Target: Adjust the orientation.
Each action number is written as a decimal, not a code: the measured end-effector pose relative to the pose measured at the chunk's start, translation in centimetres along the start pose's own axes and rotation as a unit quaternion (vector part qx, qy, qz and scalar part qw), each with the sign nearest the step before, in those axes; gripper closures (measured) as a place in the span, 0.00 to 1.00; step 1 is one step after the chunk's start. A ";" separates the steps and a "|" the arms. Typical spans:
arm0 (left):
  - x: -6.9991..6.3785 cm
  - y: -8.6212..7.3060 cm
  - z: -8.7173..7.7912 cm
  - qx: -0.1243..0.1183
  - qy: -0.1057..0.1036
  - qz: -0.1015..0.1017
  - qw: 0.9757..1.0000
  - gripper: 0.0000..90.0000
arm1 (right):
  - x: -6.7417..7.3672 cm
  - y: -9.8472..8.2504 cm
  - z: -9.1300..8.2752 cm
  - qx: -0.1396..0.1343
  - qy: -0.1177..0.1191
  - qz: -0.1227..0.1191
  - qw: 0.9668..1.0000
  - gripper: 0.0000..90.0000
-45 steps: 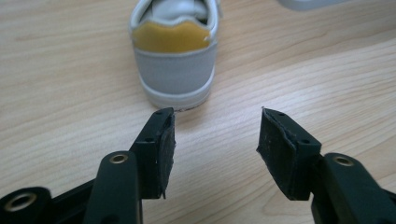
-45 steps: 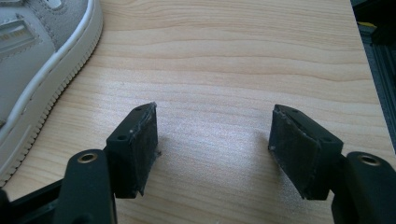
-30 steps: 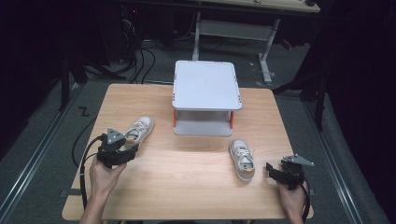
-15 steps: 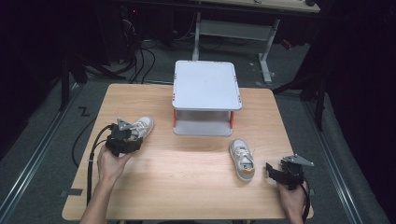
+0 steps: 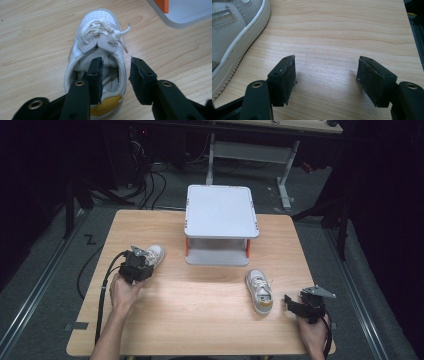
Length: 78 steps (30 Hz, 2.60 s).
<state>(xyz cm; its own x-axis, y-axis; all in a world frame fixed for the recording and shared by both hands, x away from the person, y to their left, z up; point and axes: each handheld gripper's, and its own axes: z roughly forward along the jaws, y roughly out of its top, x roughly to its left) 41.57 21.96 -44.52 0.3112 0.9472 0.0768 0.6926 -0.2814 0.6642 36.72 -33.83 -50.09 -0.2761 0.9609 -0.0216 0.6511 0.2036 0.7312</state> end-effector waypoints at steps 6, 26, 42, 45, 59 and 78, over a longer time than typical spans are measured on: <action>-0.2 0.3 0.7 0.011 -0.010 0.005 1.000 0.78 | 0.0 0.0 0.0 0.000 0.000 0.000 1.000 0.35; -1.2 0.3 -0.8 -0.008 -0.053 -0.010 0.999 0.94 | 0.0 0.0 0.0 0.000 0.000 0.000 1.000 0.35; -6.5 0.0 -3.8 -0.011 -0.105 -0.006 0.994 0.94 | 0.0 0.0 0.0 0.000 0.001 -0.001 1.000 0.35; -8.1 0.2 -3.9 -0.003 -0.114 -0.006 0.993 0.94 | 0.0 0.0 0.0 0.000 0.001 0.000 1.000 0.35; -14.6 1.0 -2.2 0.003 -0.108 -0.033 0.994 0.93 | 0.0 0.0 0.0 0.000 0.001 0.000 1.000 0.35; -19.6 2.7 0.7 0.032 -0.164 -0.002 0.986 0.84 | 0.0 0.0 0.0 0.000 0.002 -0.001 1.000 0.35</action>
<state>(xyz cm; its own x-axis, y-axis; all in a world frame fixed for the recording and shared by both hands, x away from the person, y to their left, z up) 37.77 2.50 -44.71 0.4946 0.8510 -0.1766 0.7301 -0.2966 0.6157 36.69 -33.79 -50.09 -0.2792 0.9600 -0.0200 0.6514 0.2047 0.7306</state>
